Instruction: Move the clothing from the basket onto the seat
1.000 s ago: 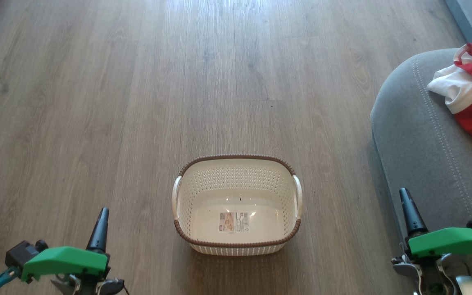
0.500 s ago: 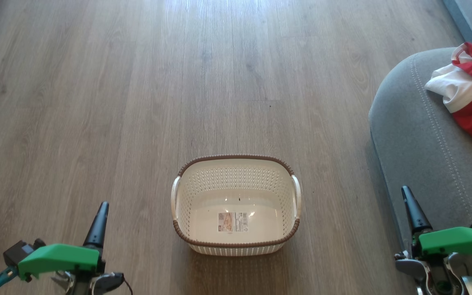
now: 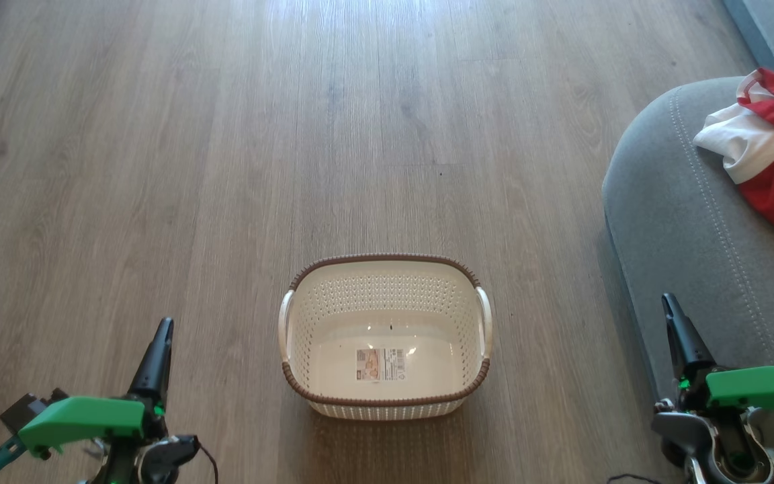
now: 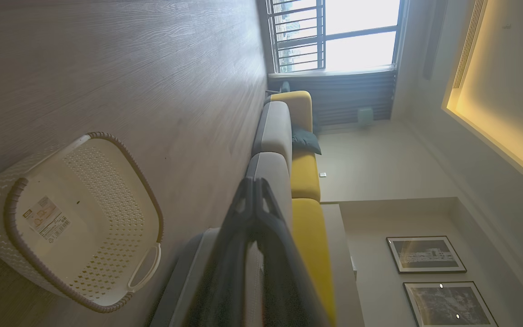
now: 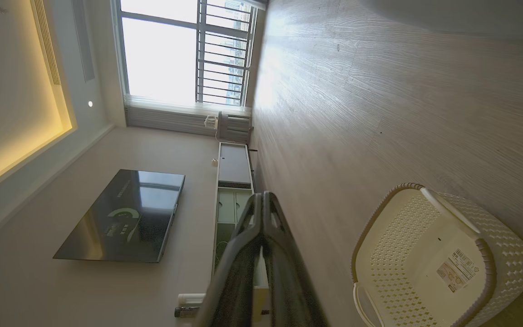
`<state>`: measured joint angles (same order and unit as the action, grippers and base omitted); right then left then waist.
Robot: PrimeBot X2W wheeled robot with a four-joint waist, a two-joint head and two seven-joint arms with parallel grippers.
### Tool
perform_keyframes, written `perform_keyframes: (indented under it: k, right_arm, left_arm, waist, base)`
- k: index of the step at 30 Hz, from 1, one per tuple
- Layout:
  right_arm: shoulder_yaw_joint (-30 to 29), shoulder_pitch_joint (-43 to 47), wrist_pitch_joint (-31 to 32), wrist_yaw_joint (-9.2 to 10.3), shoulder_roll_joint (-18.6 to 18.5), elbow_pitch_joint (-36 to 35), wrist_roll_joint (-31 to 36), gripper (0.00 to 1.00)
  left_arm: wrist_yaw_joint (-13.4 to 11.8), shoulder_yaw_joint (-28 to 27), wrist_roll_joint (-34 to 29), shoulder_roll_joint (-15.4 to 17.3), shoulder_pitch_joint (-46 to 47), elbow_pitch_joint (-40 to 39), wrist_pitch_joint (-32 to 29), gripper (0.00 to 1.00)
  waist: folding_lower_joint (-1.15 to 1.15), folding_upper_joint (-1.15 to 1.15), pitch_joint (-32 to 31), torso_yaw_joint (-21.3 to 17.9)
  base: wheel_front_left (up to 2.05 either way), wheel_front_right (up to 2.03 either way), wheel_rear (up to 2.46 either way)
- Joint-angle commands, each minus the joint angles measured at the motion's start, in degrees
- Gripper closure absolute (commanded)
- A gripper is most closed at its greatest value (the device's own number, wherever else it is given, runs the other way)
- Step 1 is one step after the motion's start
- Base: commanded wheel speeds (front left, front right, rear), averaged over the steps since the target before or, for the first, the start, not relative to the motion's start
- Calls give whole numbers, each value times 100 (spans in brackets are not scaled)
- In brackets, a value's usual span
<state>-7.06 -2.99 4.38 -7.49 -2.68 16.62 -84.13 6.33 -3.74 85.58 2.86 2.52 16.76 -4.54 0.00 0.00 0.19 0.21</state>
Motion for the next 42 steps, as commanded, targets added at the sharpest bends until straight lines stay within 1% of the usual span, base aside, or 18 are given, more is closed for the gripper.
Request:
perform_keyframes:
  k: [1, 10, 42]
  right_arm:
    - [84, -293, 74, 0, -21, -227, -208, 100]
    - [53, -319, 212, 0, -20, -259, -803, 100]
    - [54, -319, 211, 0, -20, -259, -804, 100]
  left_arm:
    - [48, -208, 172, 19, 330, -226, -60, 100]
    - [115, -280, 657, 2, 368, -269, -196, 100]
    - [115, -279, 658, 2, 367, -270, -195, 100]
  waist:
    - [0, 0, 0, -3]
    - [0, 0, -1, -21]
    - [0, 0, -1, -21]
  base:
    - [0, 0, 0]
    - [0, 0, 0]
    - [0, 0, 0]
